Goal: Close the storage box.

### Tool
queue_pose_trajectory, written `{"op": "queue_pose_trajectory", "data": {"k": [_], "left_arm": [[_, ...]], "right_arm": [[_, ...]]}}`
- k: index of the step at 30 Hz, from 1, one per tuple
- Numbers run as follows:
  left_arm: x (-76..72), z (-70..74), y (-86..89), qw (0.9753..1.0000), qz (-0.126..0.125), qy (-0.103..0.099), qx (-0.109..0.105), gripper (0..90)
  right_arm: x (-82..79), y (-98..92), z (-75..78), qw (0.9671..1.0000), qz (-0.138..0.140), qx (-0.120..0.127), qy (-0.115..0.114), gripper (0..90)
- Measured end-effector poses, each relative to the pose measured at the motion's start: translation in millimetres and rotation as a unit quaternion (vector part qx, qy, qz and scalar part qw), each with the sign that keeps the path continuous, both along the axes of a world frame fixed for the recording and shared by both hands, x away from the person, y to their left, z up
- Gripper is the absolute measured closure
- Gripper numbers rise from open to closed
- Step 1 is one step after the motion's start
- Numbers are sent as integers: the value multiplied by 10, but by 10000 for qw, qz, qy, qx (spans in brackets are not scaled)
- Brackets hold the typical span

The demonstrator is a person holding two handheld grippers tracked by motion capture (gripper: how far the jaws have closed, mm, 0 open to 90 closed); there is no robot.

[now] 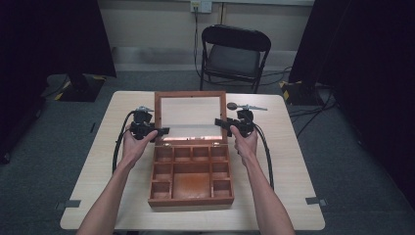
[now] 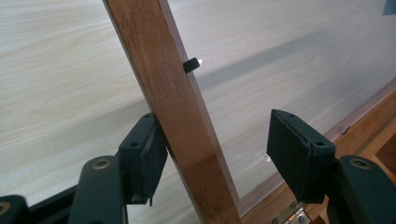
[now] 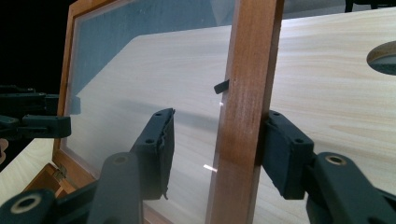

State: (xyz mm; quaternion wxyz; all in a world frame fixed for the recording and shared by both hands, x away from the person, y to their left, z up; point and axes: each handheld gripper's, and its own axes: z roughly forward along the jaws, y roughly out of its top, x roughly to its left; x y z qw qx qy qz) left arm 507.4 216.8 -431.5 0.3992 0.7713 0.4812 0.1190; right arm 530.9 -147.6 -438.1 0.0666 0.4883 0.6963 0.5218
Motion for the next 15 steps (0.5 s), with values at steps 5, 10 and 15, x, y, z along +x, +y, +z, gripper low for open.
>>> {"op": "queue_pose_trajectory", "data": {"k": [5, 10, 15], "left_arm": [[-4, 30, 9, 10000, -25, -18, -34, 389], [-26, 70, 2, 9999, -45, -137, -54, 383], [-37, 108, -19, 9998, -59, -174, -94, 379]], "right_arm": [[-18, -9, 31, 9999, 70, -62, -68, 483], [-56, -16, 94, 9998, 109, -82, -158, 487], [-97, -7, 146, 9996, 90, -51, -247, 476]]}}
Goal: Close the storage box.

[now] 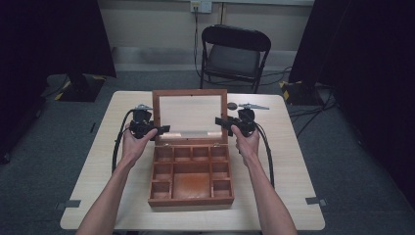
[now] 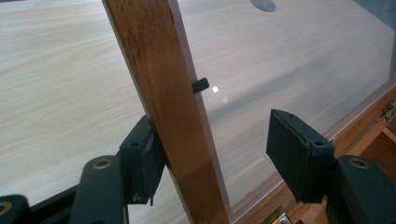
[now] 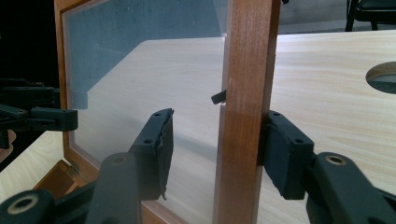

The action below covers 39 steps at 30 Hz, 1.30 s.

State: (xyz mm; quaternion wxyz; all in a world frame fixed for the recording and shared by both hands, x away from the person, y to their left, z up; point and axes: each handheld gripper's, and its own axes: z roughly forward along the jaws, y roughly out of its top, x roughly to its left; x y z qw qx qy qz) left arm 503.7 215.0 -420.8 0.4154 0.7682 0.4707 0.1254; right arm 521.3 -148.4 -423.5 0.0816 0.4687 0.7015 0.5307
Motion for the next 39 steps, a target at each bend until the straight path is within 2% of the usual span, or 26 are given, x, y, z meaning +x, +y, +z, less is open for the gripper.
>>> {"op": "queue_pose_trajectory", "data": {"k": [8, 13, 19, 25, 31, 39], "left_arm": [[-35, 53, 7, 9999, -63, -56, -82, 376], [-56, 85, -4, 9999, -73, -102, -78, 366], [-64, 110, -6, 9998, -84, -131, -118, 365], [-90, 145, -32, 9992, -67, -241, -302, 355], [-166, 185, -42, 9991, -142, -329, -245, 357], [-262, 194, -31, 9982, -231, -452, -312, 357]], "right_arm": [[-62, -2, 60, 9999, 64, -13, -92, 455], [-104, 20, 102, 9996, 109, -175, -193, 430], [-138, 30, 127, 9994, 81, -226, -246, 431], [-206, 21, 157, 9990, 127, -258, -353, 433], [-258, -4, 180, 9989, 201, -265, -334, 439], [-308, -22, 212, 9987, 271, -258, -356, 452]]}}
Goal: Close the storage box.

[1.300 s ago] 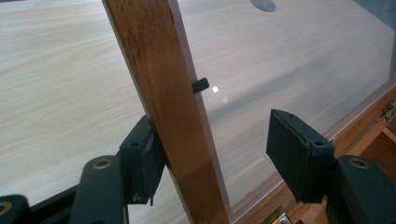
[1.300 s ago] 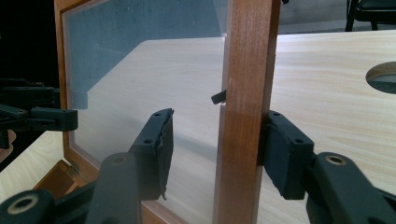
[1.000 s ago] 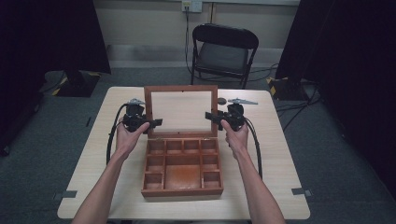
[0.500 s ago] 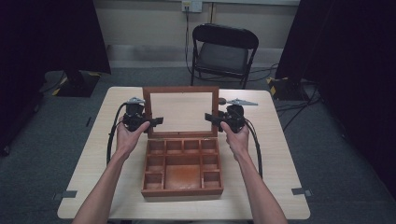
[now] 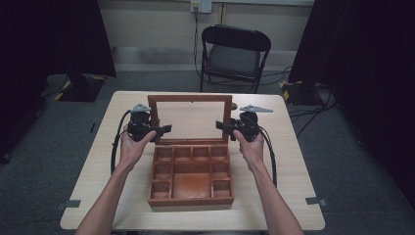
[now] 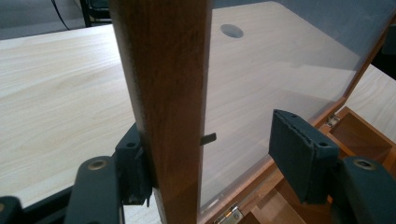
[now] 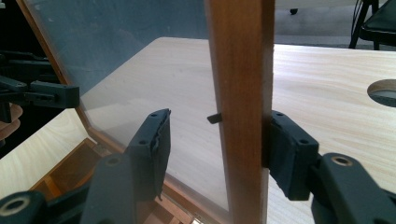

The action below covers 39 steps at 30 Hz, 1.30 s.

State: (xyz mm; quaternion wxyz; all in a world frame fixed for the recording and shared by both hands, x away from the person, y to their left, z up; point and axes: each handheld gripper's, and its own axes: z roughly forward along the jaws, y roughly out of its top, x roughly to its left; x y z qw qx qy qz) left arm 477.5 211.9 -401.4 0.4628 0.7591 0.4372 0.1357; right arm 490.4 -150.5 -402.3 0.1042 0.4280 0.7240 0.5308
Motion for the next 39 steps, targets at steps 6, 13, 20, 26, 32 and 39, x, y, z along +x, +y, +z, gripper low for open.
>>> {"op": "queue_pose_trajectory", "data": {"k": [6, 13, 20, 26, 32, 39], "left_arm": [[-74, 48, -11, 9998, -134, -8, 149, 349], [-126, 42, 18, 9999, -123, -65, 37, 353], [-191, 74, 70, 9998, -42, -183, -85, 370], [-219, 87, 135, 9998, -1, -169, -115, 372], [-227, 67, 157, 9997, 67, -173, -171, 383], [-238, 52, 168, 9998, 43, -144, -162, 369]], "right_arm": [[-14, 24, 42, 9998, 119, 134, -33, 411], [-34, 60, 63, 9998, 147, 73, -64, 392], [-64, 58, 76, 9999, 140, 47, -54, 394], [-99, 41, 75, 9999, 102, 53, -46, 402], [-130, 37, 90, 9999, 157, -4, -65, 406], [-203, 36, 97, 9998, 138, -69, -95, 415]]}}
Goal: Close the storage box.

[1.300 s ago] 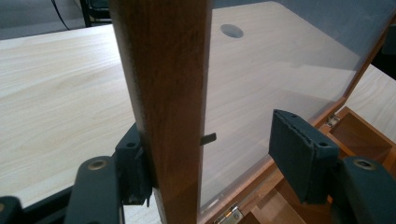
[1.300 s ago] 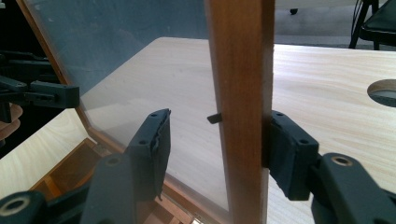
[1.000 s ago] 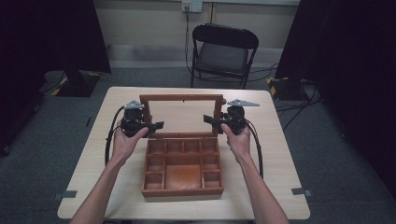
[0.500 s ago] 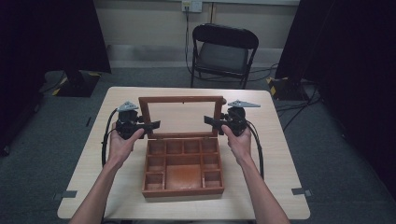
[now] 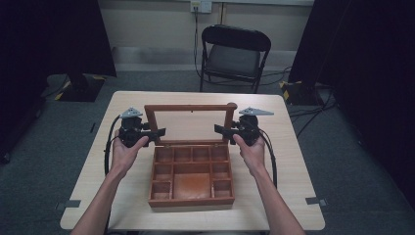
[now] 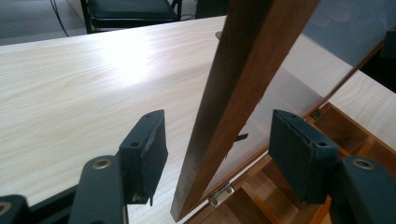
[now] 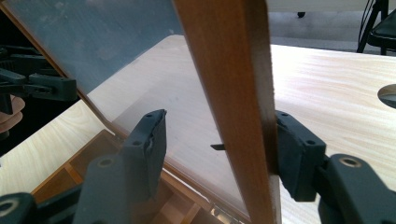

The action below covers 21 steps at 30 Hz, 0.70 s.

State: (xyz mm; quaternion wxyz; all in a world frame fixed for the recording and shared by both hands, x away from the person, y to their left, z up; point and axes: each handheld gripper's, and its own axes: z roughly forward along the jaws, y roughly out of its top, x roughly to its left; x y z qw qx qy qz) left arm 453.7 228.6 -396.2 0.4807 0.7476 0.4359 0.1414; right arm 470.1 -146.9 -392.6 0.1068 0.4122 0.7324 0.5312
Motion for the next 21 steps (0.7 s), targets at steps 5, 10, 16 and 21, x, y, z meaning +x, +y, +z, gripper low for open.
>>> {"op": "queue_pose_trajectory", "data": {"k": [5, 10, 16, 21], "left_arm": [[-20, -21, 16, 10000, -9, -14, 1, 371], [-57, -35, 38, 10000, -17, 13, 36, 371], [-102, -10, 54, 9999, -51, -44, 88, 372], [-136, 2, 47, 9999, -70, -52, 64, 365]], "right_arm": [[-49, -6, -2, 10000, -10, -23, 13, 424], [-84, -9, -8, 10000, 31, -36, 38, 414], [-125, -17, -10, 10000, 37, -27, 68, 407], [-156, -30, -9, 10000, 26, -1, 74, 403]]}}
